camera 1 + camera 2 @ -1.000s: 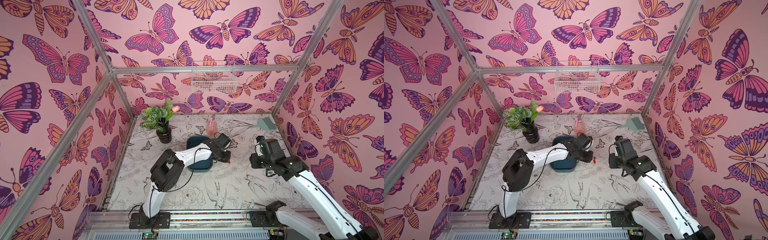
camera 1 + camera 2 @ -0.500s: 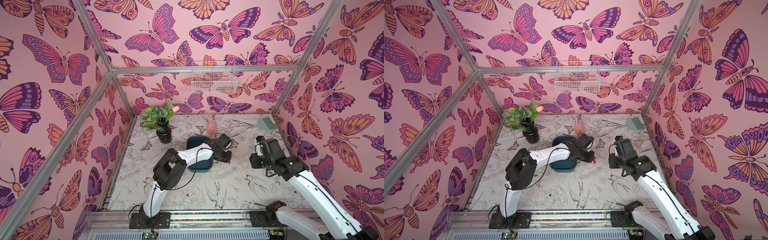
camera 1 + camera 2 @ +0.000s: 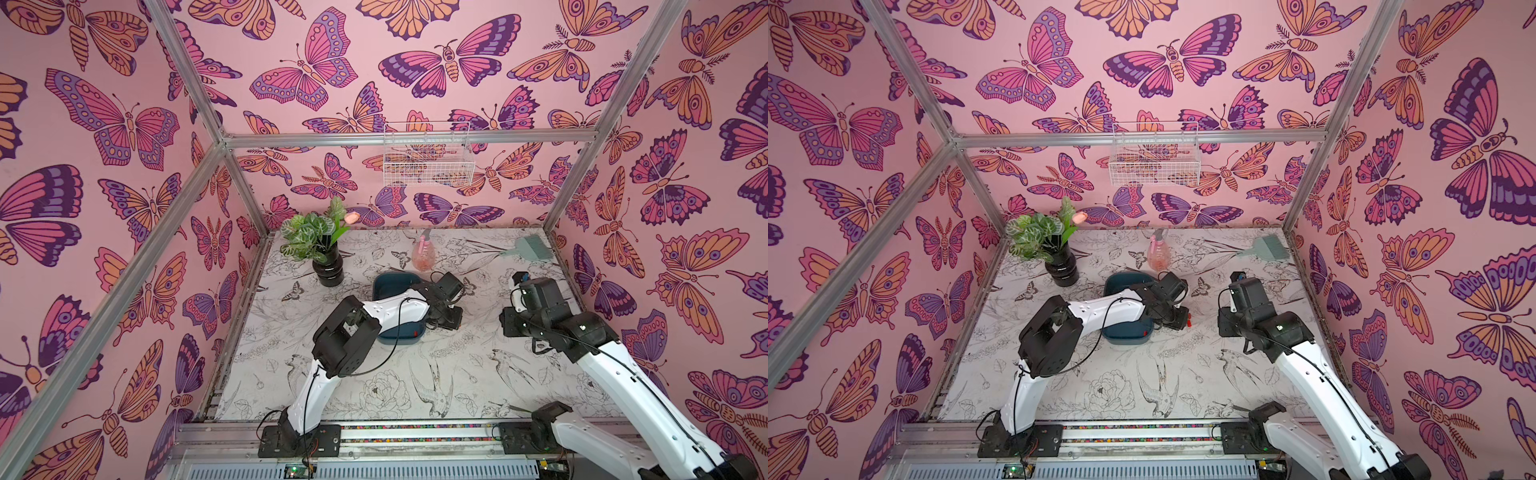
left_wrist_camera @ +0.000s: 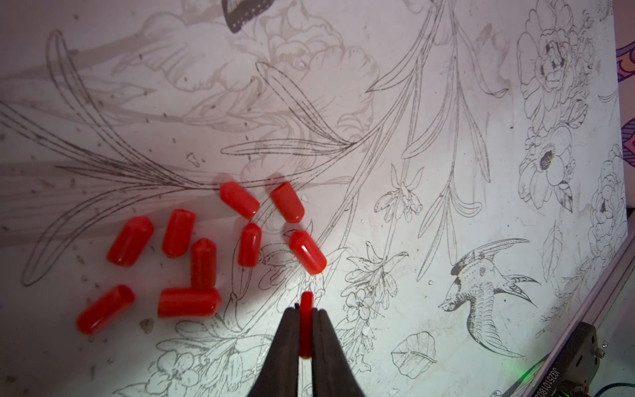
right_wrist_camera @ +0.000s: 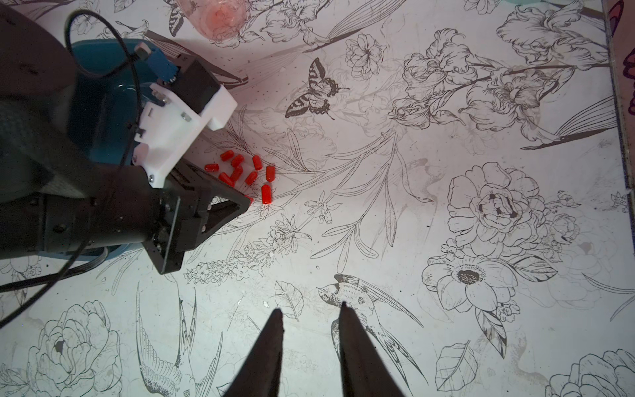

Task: Take the screw protection sleeves out of the storage box
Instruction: Place the screw protection sleeve at the center of the board.

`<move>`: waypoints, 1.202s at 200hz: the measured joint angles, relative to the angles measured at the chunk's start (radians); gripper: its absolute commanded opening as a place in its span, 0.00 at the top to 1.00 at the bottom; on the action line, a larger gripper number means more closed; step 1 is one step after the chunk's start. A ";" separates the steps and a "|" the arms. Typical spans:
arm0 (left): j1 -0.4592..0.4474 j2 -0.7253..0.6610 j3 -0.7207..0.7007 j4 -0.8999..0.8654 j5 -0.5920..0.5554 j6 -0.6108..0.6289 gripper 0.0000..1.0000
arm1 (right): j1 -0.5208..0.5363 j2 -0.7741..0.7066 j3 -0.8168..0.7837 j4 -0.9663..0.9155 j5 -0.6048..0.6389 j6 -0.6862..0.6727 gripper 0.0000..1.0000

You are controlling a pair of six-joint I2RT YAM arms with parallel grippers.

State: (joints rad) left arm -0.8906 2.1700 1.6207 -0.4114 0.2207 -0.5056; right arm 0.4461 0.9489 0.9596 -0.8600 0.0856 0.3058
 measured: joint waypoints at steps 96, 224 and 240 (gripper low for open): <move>0.000 0.019 0.000 0.003 0.000 0.003 0.83 | 0.000 0.000 0.000 0.000 0.000 0.000 0.68; 0.000 0.025 0.034 -0.005 -0.001 0.011 0.75 | 0.000 0.000 0.000 0.000 -0.001 0.000 0.68; 0.000 0.025 0.041 -0.007 -0.002 0.013 0.74 | 0.000 0.000 0.000 0.000 -0.001 0.000 0.68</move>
State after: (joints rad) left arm -0.8906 2.1948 1.6619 -0.4187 0.2192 -0.4927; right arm 0.4461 0.9489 0.9596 -0.8600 0.0849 0.3058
